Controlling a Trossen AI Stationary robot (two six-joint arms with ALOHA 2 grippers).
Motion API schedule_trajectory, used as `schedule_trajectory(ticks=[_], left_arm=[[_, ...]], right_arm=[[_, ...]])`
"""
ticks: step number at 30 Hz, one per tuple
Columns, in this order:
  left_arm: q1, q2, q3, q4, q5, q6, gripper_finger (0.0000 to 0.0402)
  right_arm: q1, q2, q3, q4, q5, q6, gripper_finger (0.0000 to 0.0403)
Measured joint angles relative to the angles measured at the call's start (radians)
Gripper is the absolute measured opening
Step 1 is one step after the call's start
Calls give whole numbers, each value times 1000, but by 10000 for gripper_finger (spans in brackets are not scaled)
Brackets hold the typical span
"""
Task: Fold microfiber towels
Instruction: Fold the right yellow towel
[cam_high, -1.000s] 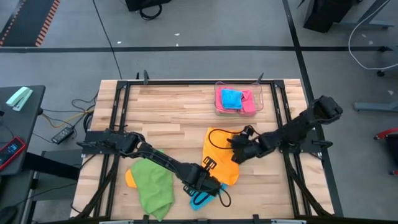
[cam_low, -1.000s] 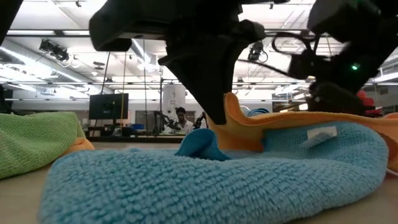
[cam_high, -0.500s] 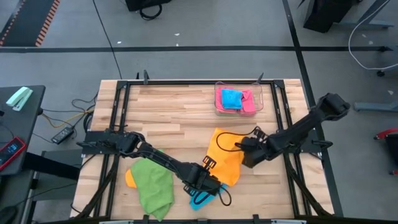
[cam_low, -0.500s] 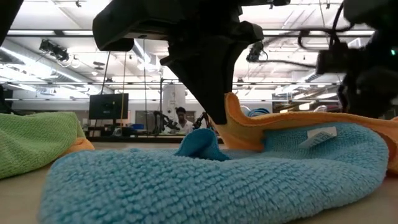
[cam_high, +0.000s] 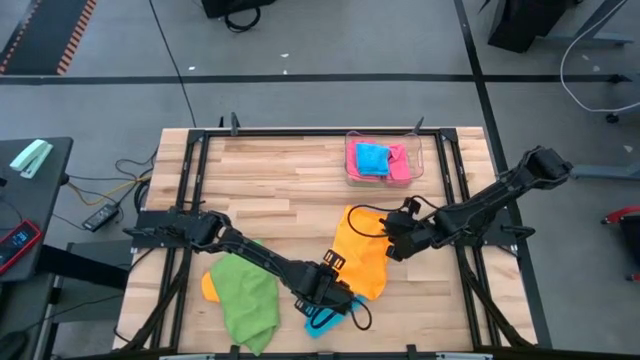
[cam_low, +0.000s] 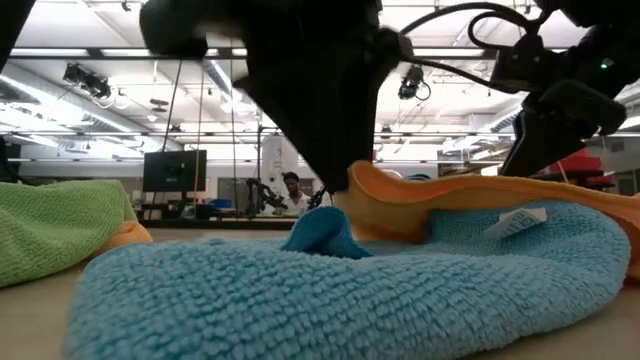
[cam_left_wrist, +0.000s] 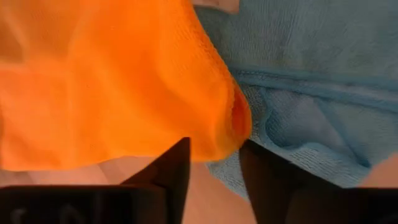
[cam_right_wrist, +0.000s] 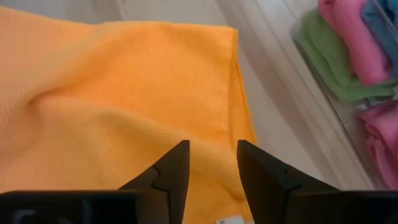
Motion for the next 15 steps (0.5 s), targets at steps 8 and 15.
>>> schedule_trajectory(ticks=[8,15], left_arm=[[1,-94,2,-15,-143,-62,226],[105,-31,0,115,-145,-69,210]], right_arm=[[17,-40,-11,-9,-16,-21,154],[18,-59,-11,-6,-20,-44,151]])
